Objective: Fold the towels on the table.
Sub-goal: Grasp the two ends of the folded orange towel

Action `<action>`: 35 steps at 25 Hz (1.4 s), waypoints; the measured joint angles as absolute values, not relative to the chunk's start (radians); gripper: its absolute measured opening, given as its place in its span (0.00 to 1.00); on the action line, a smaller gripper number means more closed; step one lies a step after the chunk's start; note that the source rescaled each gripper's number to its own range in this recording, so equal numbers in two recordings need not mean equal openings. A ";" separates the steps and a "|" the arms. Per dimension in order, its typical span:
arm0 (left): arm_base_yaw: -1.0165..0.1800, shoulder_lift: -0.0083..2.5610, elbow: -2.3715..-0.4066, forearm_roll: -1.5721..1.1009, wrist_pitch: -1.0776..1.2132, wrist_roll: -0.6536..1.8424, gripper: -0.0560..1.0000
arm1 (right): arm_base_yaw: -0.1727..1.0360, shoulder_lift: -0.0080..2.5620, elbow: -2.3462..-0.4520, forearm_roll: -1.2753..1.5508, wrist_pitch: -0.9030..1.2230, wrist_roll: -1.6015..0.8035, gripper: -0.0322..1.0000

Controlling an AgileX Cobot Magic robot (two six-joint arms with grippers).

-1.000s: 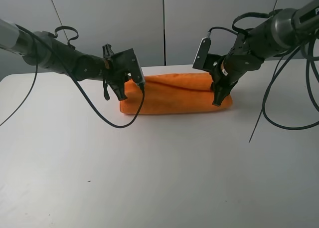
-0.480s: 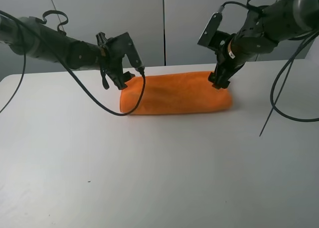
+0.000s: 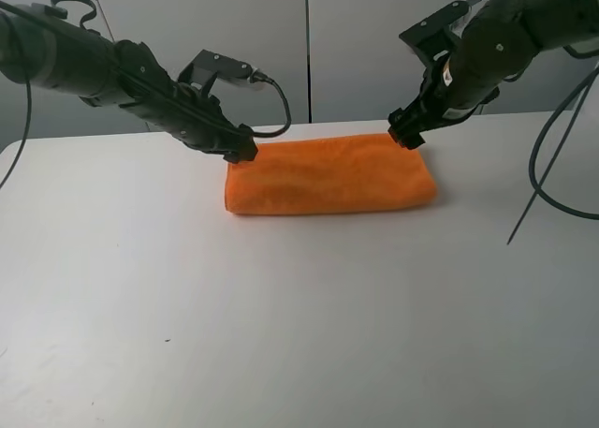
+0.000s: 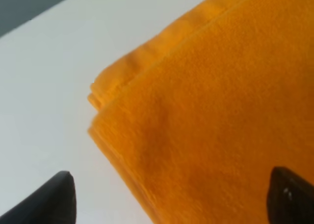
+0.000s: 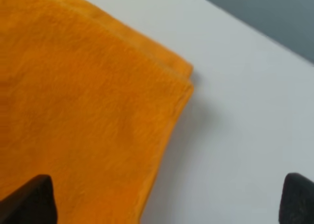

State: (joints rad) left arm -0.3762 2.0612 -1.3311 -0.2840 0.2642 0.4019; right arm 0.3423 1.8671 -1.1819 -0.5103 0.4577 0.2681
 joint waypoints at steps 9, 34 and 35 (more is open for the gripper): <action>-0.302 2.078 -1.460 -0.174 0.497 -0.030 0.99 | 0.236 1.876 -1.345 0.131 0.674 -0.161 0.98; -0.301 2.316 -1.639 -0.185 0.656 -0.076 0.99 | 0.107 2.107 -1.421 0.456 0.760 -0.250 0.98; -0.303 2.317 -1.641 -0.185 0.659 -0.076 0.99 | 0.101 2.110 -1.421 0.462 0.760 -0.257 0.98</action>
State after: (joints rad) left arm -0.3027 2.3168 -1.6411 -0.1851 0.6587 -0.0764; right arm 0.1005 2.1095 -1.4211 0.4618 0.7603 -0.2574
